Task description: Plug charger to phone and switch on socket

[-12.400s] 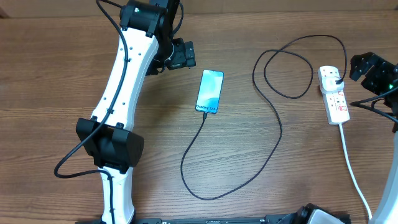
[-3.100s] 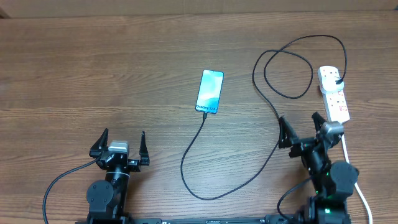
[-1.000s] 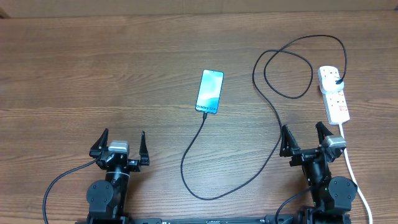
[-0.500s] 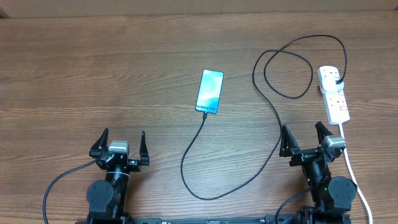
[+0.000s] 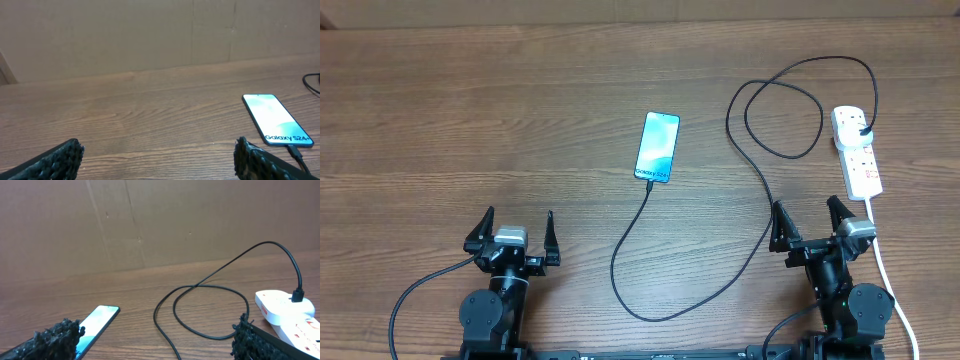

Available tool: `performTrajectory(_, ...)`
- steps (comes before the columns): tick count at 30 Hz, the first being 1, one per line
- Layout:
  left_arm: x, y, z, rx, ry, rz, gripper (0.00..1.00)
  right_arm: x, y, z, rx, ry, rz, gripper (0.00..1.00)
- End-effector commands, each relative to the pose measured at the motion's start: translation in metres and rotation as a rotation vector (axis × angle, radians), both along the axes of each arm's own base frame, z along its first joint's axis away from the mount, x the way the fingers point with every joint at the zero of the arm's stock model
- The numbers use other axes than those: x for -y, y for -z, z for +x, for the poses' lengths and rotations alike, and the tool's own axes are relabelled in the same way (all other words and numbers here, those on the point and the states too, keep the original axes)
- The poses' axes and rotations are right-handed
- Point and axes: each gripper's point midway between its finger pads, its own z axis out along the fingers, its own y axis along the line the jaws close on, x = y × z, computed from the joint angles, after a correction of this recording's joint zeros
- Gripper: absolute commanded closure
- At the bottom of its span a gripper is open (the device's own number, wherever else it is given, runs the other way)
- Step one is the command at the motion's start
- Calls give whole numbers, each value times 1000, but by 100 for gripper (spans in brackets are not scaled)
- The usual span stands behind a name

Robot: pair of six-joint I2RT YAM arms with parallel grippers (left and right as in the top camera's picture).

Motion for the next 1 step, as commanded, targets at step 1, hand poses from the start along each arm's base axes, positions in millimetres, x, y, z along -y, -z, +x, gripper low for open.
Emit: performTrajectory(1,0,0,0,8,4,22,0,0,1,0,6,5,-4,0)
